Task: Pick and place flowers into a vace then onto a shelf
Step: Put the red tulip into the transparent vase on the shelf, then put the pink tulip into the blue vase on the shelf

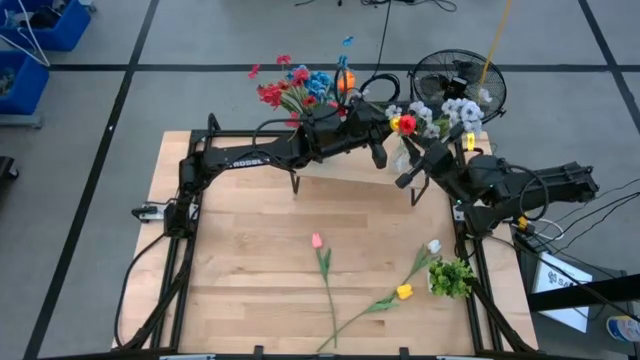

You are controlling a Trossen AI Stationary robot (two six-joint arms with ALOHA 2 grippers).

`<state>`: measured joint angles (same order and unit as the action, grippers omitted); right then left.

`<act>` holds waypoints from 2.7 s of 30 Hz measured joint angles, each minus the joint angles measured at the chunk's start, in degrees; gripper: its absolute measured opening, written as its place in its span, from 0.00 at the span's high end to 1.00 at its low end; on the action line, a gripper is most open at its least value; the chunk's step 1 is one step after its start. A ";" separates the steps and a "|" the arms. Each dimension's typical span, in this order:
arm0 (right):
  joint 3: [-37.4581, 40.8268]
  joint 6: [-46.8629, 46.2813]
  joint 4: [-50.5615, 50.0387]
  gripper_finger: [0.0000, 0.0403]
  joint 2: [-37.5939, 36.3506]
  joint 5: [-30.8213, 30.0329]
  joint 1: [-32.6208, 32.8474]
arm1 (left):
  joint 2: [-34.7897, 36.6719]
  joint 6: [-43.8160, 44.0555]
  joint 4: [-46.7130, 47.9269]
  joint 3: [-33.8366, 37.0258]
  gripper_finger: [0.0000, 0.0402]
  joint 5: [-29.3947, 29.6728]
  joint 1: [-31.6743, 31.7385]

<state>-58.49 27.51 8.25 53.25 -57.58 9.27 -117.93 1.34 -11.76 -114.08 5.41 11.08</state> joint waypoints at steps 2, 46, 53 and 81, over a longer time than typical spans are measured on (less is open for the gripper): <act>0.01 -1.51 -0.78 0.93 0.00 -1.20 -0.21 | 0.00 0.70 0.41 0.00 0.86 0.21 -0.31; -0.01 20.77 24.27 0.60 -1.81 -21.40 20.04 | 27.38 -9.96 23.88 0.00 0.72 11.32 -11.64; -0.01 14.09 14.77 0.52 -1.44 -27.83 20.11 | 27.19 -9.72 24.01 0.04 0.72 11.32 -11.62; -0.01 39.23 40.94 0.29 -1.36 -16.72 25.34 | 27.21 -9.24 30.19 0.04 0.72 14.67 -15.07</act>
<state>-58.50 66.74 49.19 51.90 -74.30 34.61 -90.72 -7.90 18.44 -114.04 20.08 -3.99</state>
